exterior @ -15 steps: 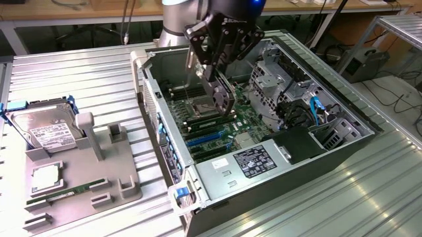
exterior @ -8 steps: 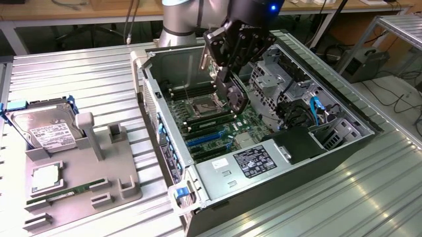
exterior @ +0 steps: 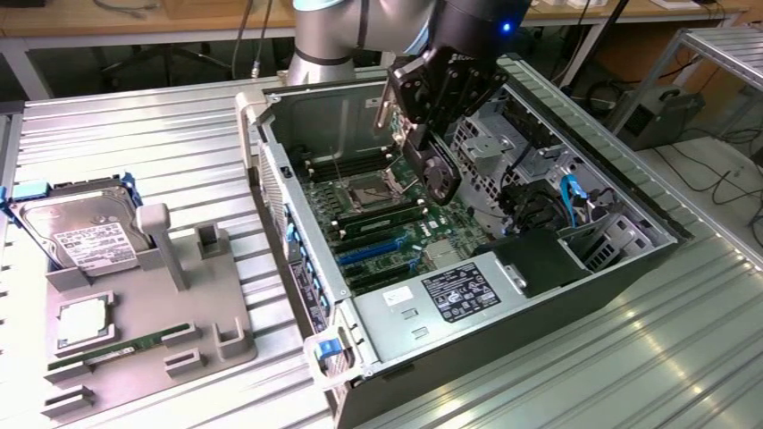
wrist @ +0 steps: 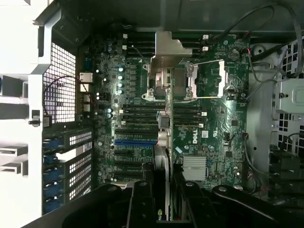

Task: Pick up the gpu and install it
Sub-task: 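Pick up the gpu and move the gpu toward the slot, then insert the gpu into the slot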

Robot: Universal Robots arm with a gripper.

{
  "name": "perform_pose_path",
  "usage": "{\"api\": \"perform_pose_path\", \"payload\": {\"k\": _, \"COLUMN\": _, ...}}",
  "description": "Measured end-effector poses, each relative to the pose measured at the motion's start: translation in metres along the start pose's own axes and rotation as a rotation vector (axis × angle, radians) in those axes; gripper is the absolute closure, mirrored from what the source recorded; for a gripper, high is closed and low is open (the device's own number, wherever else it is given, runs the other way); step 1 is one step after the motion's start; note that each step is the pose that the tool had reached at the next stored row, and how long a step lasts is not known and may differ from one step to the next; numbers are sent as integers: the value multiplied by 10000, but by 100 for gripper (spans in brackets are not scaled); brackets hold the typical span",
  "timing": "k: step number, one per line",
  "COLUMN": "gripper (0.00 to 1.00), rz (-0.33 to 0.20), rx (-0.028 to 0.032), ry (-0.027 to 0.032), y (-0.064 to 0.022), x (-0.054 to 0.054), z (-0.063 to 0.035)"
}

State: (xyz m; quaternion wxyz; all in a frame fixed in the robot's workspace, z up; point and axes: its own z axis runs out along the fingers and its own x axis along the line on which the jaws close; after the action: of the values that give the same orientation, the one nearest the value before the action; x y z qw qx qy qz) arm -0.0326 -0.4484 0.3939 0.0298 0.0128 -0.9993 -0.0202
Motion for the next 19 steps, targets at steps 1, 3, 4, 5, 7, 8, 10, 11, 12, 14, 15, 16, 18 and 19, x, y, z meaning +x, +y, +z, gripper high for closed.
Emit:
{"api": "perform_pose_path", "payload": {"k": 1, "gripper": 74, "rz": 0, "rx": 0, "ry": 0, "y": 0, "x": 0, "z": 0}}
{"api": "perform_pose_path", "payload": {"k": 3, "gripper": 74, "rz": 0, "rx": 0, "ry": 0, "y": 0, "x": 0, "z": 0}}
{"api": "perform_pose_path", "payload": {"k": 4, "gripper": 74, "rz": 0, "rx": -1, "ry": 0, "y": 0, "x": 0, "z": 0}}
{"api": "perform_pose_path", "payload": {"k": 5, "gripper": 74, "rz": 0, "rx": -1, "ry": 0, "y": 0, "x": 0, "z": 0}}
{"api": "perform_pose_path", "payload": {"k": 7, "gripper": 74, "rz": 0, "rx": 0, "ry": 0, "y": 0, "x": 0, "z": 0}}
{"api": "perform_pose_path", "payload": {"k": 8, "gripper": 74, "rz": 0, "rx": 0, "ry": 0, "y": 0, "x": 0, "z": 0}}
{"api": "perform_pose_path", "payload": {"k": 10, "gripper": 74, "rz": 0, "rx": -1, "ry": 0, "y": 0, "x": 0, "z": 1}}
{"api": "perform_pose_path", "payload": {"k": 11, "gripper": 74, "rz": 0, "rx": -1, "ry": 0, "y": 0, "x": 0, "z": 1}}
{"api": "perform_pose_path", "payload": {"k": 12, "gripper": 74, "rz": 0, "rx": 0, "ry": 0, "y": 0, "x": 0, "z": 0}}
{"api": "perform_pose_path", "payload": {"k": 14, "gripper": 74, "rz": 0, "rx": -1, "ry": 0, "y": 0, "x": 0, "z": 0}}
{"api": "perform_pose_path", "payload": {"k": 15, "gripper": 74, "rz": 0, "rx": -1, "ry": 0, "y": 0, "x": 0, "z": 0}}
{"api": "perform_pose_path", "payload": {"k": 16, "gripper": 74, "rz": 0, "rx": -1, "ry": 0, "y": 0, "x": 0, "z": 0}}
{"api": "perform_pose_path", "payload": {"k": 18, "gripper": 74, "rz": -13, "rx": 1, "ry": 0, "y": 0, "x": 0, "z": 1}}
{"api": "perform_pose_path", "payload": {"k": 19, "gripper": 74, "rz": -252, "rx": 10, "ry": 8, "y": 0, "x": 0, "z": 4}}
